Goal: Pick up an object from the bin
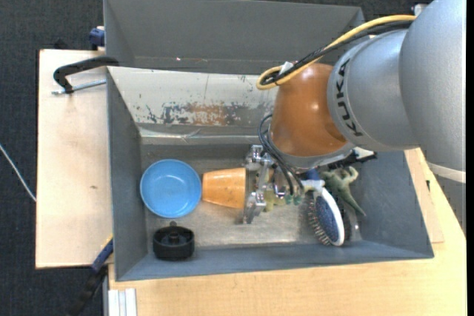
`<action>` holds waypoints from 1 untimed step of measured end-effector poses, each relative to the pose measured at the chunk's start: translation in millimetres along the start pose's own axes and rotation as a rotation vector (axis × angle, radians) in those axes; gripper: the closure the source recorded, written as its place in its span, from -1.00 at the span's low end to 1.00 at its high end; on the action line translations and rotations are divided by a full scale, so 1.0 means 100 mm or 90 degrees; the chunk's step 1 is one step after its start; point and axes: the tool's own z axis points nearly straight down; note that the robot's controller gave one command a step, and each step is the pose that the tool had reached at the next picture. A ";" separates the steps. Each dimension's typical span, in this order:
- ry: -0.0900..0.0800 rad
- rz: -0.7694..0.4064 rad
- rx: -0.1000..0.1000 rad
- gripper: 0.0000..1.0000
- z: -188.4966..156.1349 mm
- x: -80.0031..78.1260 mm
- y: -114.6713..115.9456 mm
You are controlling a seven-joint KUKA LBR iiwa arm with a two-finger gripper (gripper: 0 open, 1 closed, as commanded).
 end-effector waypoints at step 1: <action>-0.006 -0.087 0.003 -1.00 0.06 -0.13 0.54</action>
Offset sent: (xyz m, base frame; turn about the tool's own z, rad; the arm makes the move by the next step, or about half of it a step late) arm 0.0138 0.0524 -0.0090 -0.1363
